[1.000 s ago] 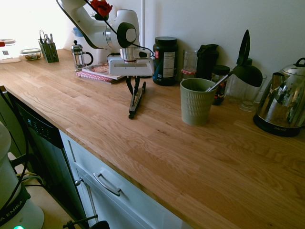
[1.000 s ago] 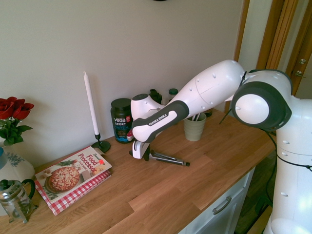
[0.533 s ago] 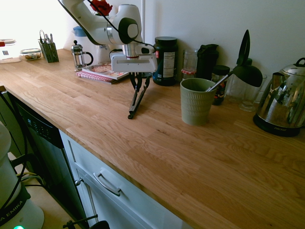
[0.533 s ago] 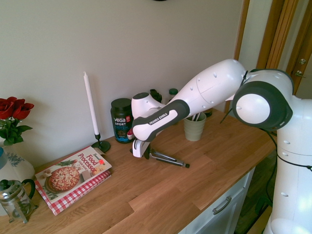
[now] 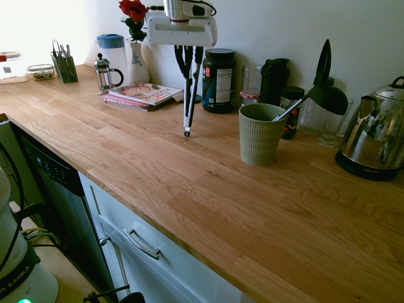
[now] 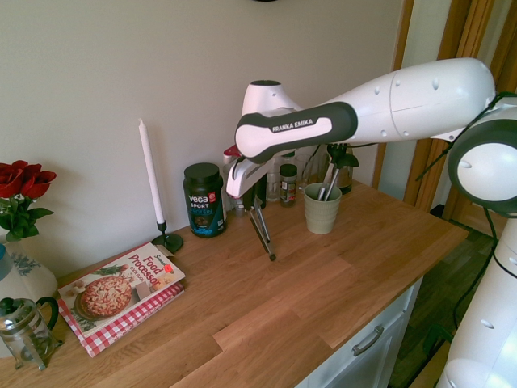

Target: Put the tongs back in the holder

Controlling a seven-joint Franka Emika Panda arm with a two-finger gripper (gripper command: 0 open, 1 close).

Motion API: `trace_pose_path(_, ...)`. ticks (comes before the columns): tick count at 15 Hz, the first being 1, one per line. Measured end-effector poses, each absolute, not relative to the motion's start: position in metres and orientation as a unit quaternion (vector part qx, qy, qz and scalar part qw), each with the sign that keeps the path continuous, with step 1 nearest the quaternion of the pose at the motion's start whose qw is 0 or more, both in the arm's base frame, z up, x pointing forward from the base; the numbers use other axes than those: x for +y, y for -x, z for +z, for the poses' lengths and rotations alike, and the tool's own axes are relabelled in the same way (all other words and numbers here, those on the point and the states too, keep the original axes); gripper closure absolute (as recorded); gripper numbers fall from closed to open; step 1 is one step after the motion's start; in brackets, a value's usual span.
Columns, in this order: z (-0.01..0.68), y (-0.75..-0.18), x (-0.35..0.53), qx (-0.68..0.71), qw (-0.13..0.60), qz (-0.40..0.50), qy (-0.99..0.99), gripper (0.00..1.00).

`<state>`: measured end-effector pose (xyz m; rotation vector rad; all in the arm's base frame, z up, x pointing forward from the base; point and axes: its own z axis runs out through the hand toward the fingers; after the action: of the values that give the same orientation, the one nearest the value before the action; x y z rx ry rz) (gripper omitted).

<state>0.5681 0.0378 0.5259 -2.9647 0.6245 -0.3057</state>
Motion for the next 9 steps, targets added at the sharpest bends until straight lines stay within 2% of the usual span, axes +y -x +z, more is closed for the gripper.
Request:
trace_pose_path(5,0.557,-0.56,0.016,0.226,0.053,-0.122,0.965,1.0)
trace_pose_path(9,0.654,-0.534,-0.025,0.279,0.047,-0.184,0.941,1.0)
